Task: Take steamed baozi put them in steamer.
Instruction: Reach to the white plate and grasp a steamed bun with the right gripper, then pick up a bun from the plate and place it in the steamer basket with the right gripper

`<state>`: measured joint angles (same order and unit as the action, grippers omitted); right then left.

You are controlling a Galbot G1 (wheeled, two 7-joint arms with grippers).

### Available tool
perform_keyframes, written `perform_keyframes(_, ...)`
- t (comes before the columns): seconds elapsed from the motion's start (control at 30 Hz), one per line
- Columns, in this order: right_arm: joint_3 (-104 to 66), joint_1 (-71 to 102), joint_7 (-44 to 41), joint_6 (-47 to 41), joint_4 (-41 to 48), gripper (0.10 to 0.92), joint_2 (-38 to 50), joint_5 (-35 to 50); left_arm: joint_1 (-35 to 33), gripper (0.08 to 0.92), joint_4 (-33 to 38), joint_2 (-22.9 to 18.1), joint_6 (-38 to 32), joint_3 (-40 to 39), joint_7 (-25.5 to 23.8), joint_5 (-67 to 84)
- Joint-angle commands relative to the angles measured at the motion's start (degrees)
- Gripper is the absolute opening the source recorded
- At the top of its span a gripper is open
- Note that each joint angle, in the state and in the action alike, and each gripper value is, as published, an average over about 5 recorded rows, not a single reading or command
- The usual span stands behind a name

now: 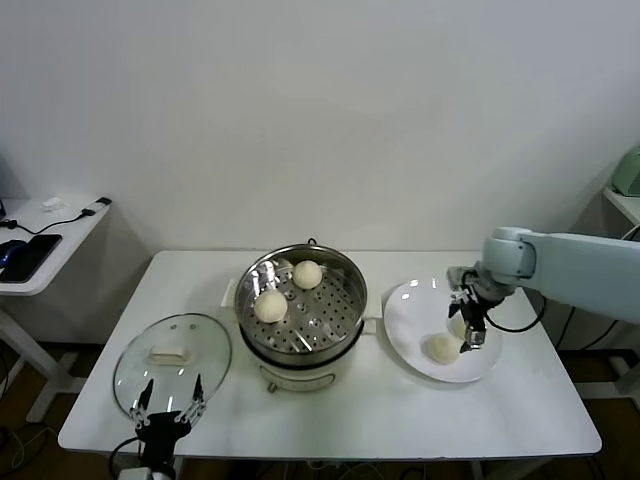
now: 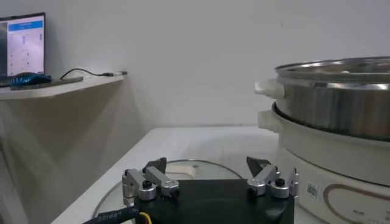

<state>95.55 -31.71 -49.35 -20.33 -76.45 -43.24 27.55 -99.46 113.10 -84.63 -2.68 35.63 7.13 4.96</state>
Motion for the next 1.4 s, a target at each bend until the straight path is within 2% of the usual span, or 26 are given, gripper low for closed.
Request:
perform_keyframes(0.03, -7.3, 10.2, 2.3, -1.1, 4.4, 0.823, -1.0, -3.4, -0.1, 0.823, -0.3, 0.0, 0.0, 0.1, 0.0, -0.1)
perform_keyframes(0.4, -7.7, 11.3, 3.5, -2.6, 4.8, 0.808, -2.7, -3.3, -0.4, 0.823, -0.1, -0.1, -0.1, -0.2, 0.1, -0.4)
perform_keyframes(0.87, -6.2, 6.9, 2.2, -3.2, 2.5, 0.593, -2.2, -3.3, -1.1, 0.823, 0.7, -0.2, -0.2, -0.2, 0.1, -0.5)
perform_keyframes(1.1, 3.2, -9.5, -2.2, 0.8, -1.4, 0.577, -3.0, -0.4, -1.0, 0.823, 1.2, -0.4, 0.0, -0.6, 0.2, -0.8)
perform_keyframes(1.23, 9.0, -22.2, -6.1, 4.8, -3.1, 0.577, -6.1, 3.3, -1.1, 0.823, 1.7, -0.4, 0.1, -0.6, 0.2, -0.8)
perform_keyframes(1.4, 7.6, -33.5, -11.3, 12.0, -2.8, 0.577, -11.5, 4.0, -1.3, 0.823, 2.4, -0.1, 0.2, -0.5, 0.3, -0.8)
